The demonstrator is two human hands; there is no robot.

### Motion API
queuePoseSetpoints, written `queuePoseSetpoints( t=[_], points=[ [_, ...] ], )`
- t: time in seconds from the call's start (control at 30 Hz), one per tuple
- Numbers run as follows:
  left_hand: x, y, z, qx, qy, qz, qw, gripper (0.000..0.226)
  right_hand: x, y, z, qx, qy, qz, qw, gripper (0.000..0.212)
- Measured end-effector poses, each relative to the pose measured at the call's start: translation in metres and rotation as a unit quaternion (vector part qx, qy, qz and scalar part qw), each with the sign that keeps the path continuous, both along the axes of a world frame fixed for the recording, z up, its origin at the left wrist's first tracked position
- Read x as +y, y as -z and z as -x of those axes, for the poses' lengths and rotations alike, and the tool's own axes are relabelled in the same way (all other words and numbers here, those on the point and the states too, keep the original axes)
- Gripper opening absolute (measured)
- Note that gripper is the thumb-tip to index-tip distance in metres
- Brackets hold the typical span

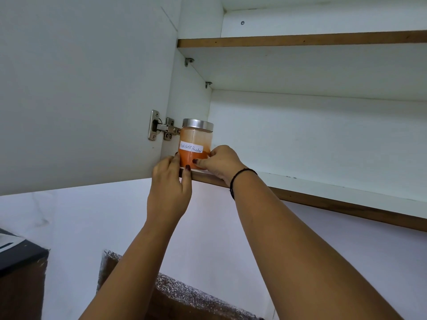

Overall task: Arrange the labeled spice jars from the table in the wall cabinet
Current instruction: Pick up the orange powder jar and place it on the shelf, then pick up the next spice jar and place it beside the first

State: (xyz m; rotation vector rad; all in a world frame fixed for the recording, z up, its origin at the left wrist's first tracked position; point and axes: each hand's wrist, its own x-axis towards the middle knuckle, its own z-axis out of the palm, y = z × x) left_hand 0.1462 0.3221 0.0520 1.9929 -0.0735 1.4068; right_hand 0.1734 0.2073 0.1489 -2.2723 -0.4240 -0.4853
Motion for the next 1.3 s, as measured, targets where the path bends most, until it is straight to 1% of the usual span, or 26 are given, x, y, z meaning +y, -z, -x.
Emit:
queuePoseSetpoints(
  t=[0.07,0.13,0.23,0.3,0.37,0.43,0.53,0.6,0.67,0.77,0.87,0.93,1.03,1.17,1.3],
  points=[
    [0.000,0.001,0.002,-0.001,0.006,0.003,1.000,0.039,-0.002,0.000,0.003,0.005,-0.006,-0.006,1.000,0.048],
    [0.000,-0.001,0.004,-0.007,0.016,0.012,1.000,0.039,-0.006,-0.001,0.008,0.008,-0.013,-0.033,0.999,0.052],
    [0.003,-0.009,0.010,-0.016,0.044,0.049,0.998,0.039,-0.010,-0.003,0.014,0.014,-0.020,-0.117,0.993,0.053],
    [0.006,-0.015,0.015,-0.006,0.059,0.061,0.996,0.039,-0.011,-0.003,0.021,0.013,-0.013,-0.178,0.984,0.051],
    [0.008,-0.021,0.020,0.019,0.074,0.050,0.996,0.039,-0.013,0.000,0.027,-0.013,-0.005,-0.233,0.972,0.049],
    [0.010,-0.025,0.028,0.034,0.087,0.047,0.994,0.038,-0.015,0.004,0.033,-0.068,0.006,-0.263,0.962,0.040],
    [0.010,-0.029,0.047,0.006,0.107,0.071,0.992,0.035,-0.026,0.011,0.046,-0.167,0.008,-0.239,0.957,0.030],
    [0.005,-0.029,0.061,-0.025,0.113,0.077,0.990,0.034,-0.041,0.018,0.060,-0.198,-0.015,-0.216,0.956,0.028],
    [-0.003,-0.027,0.074,-0.043,0.122,0.068,0.989,0.033,-0.058,0.028,0.076,-0.208,-0.037,-0.216,0.953,0.029],
    [-0.022,-0.022,0.097,-0.052,0.162,0.072,0.983,0.035,-0.079,0.047,0.109,-0.203,-0.058,-0.209,0.955,0.026],
    [-0.045,-0.010,0.121,-0.054,0.206,0.095,0.972,0.030,-0.094,0.071,0.146,-0.170,-0.104,-0.209,0.958,0.012],
    [-0.061,0.004,0.135,-0.037,0.242,0.105,0.964,0.029,-0.104,0.093,0.169,-0.165,-0.123,-0.200,0.958,0.008],
    [-0.082,0.027,0.154,-0.006,0.292,0.116,0.949,0.030,-0.118,0.124,0.199,-0.160,-0.130,-0.187,0.960,0.013],
    [-0.106,0.058,0.176,0.038,0.337,0.148,0.929,0.031,-0.136,0.151,0.230,-0.136,-0.131,-0.251,0.949,0.012],
    [-0.128,0.095,0.197,0.085,0.361,0.176,0.912,0.031,-0.152,0.179,0.253,-0.120,-0.123,-0.264,0.949,0.011]
  ],
)
